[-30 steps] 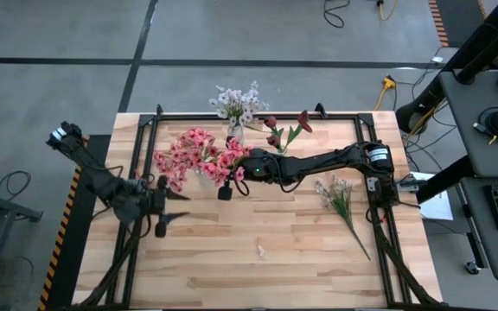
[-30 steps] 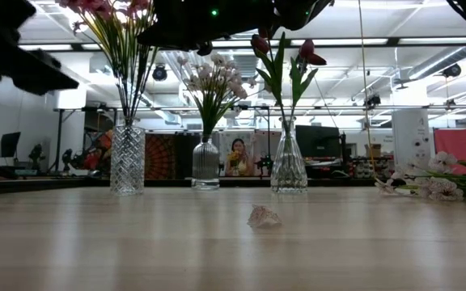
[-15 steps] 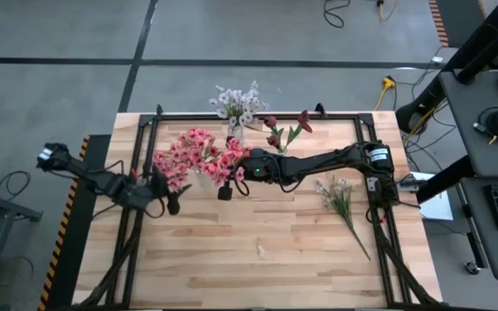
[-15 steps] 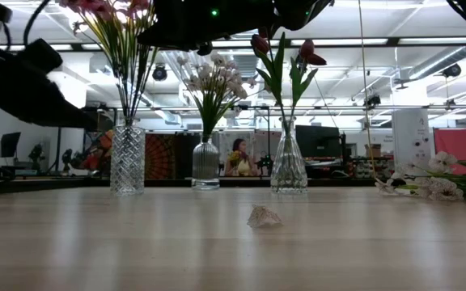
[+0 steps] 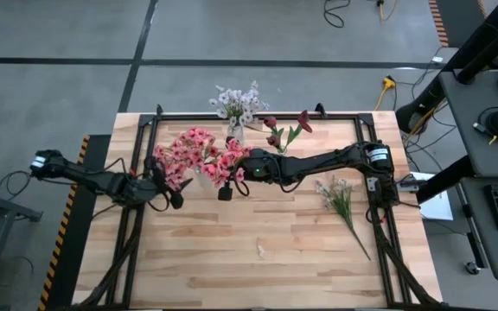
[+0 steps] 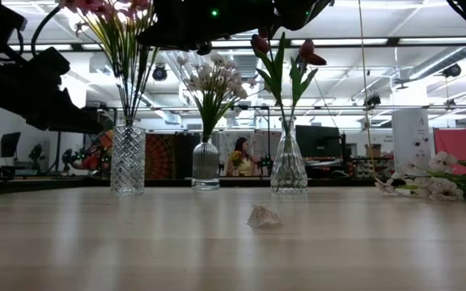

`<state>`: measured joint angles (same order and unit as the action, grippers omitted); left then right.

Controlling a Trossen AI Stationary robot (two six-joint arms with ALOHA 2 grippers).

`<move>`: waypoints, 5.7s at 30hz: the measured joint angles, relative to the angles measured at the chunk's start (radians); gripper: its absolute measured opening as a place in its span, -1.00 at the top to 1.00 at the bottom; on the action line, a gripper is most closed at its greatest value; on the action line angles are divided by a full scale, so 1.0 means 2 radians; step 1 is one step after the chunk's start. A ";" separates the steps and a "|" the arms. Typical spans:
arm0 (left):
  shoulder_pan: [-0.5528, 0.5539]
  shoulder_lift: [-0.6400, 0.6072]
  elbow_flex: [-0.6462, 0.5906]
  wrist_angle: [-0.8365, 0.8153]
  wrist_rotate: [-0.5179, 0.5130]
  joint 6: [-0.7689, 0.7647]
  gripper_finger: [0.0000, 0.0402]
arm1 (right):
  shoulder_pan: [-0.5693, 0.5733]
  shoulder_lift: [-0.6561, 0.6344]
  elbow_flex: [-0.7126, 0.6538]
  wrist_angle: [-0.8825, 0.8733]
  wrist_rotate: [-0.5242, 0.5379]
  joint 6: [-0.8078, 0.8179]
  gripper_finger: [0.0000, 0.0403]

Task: Sort flowers into vase by color
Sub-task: Put the pink flower into the bottom left transparent vase

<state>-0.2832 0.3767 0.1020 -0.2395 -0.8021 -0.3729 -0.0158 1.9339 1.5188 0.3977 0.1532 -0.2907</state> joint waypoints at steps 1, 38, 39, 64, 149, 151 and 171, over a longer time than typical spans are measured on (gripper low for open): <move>0.000 0.002 0.000 -0.002 0.000 -0.001 -0.02 | 0.000 0.000 0.000 0.000 0.000 -0.001 0.94; 0.030 0.137 -0.046 0.231 -0.010 0.001 -0.66 | 0.000 0.000 0.000 0.000 -0.002 -0.004 0.94; 0.030 0.145 -0.046 0.246 -0.009 0.004 -0.66 | 0.000 0.000 0.000 0.000 -0.002 -0.004 0.94; 0.041 0.314 -0.046 0.423 0.004 0.029 -0.66 | 0.000 0.000 0.000 0.000 -0.003 -0.004 0.94; 0.052 0.458 -0.046 0.559 -0.018 0.031 -0.11 | -0.019 -0.001 0.000 -0.002 -0.015 0.056 0.94; 0.052 0.458 -0.046 0.559 -0.018 0.031 -0.11 | -0.019 -0.001 0.000 -0.002 -0.015 0.056 0.94; 0.052 0.458 -0.046 0.560 -0.017 0.031 -0.11 | -0.027 0.008 0.000 0.002 -0.027 0.067 0.94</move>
<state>-0.1795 1.2926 0.0105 0.8806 -0.8364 -0.3115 -0.0704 1.9507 1.5192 0.4024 0.0998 -0.1558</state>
